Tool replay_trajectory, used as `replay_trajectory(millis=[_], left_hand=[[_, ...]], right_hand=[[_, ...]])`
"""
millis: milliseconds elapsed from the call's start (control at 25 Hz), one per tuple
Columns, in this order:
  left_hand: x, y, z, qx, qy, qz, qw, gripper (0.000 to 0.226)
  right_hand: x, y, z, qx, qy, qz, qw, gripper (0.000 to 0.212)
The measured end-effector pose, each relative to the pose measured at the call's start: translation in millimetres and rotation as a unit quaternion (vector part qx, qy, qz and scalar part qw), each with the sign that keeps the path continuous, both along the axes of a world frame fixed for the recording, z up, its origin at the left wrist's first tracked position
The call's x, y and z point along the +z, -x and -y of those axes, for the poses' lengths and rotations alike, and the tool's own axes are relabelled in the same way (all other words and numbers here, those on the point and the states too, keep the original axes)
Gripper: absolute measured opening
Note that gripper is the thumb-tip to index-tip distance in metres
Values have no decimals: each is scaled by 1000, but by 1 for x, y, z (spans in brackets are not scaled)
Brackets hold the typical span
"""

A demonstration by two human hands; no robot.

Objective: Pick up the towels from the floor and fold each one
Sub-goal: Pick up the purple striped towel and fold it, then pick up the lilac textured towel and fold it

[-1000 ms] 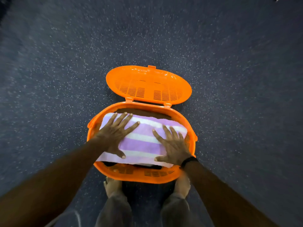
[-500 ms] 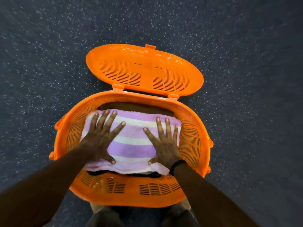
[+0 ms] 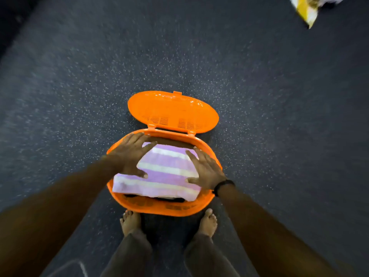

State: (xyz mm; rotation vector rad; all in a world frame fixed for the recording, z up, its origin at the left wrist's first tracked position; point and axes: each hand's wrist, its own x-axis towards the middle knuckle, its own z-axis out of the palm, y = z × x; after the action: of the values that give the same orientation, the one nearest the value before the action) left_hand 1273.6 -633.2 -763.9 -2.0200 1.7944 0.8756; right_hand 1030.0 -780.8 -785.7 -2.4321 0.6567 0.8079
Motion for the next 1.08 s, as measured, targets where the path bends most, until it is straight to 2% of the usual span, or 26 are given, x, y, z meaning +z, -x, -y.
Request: replay_trajectory(millis=[80, 200, 400, 560, 640, 760, 960, 1080], left_hand=[[83, -5, 20, 31, 21, -8, 999, 108], [207, -20, 50, 62, 50, 5, 997, 123], [451, -38, 101, 120, 178, 22, 976, 97], [616, -36, 123, 172, 279, 38, 944, 110], [690, -28, 134, 196, 338, 25, 920, 100], [779, -8, 153, 202, 406, 9, 891, 90], [881, 31, 185, 211, 487, -28, 847, 82], [914, 55, 207, 191, 491, -62, 848, 76]], right_hand=[[78, -6, 27, -35, -11, 31, 999, 92], [202, -14, 80, -60, 25, 63, 996, 87], [457, -9, 169, -93, 109, 159, 977, 78], [621, 14, 221, -145, 148, 240, 948, 86], [694, 28, 239, -163, 173, 279, 930, 89], [786, 51, 256, -180, 191, 316, 912, 80], [898, 96, 277, -191, 219, 365, 884, 73], [939, 128, 289, -210, 224, 386, 870, 70]])
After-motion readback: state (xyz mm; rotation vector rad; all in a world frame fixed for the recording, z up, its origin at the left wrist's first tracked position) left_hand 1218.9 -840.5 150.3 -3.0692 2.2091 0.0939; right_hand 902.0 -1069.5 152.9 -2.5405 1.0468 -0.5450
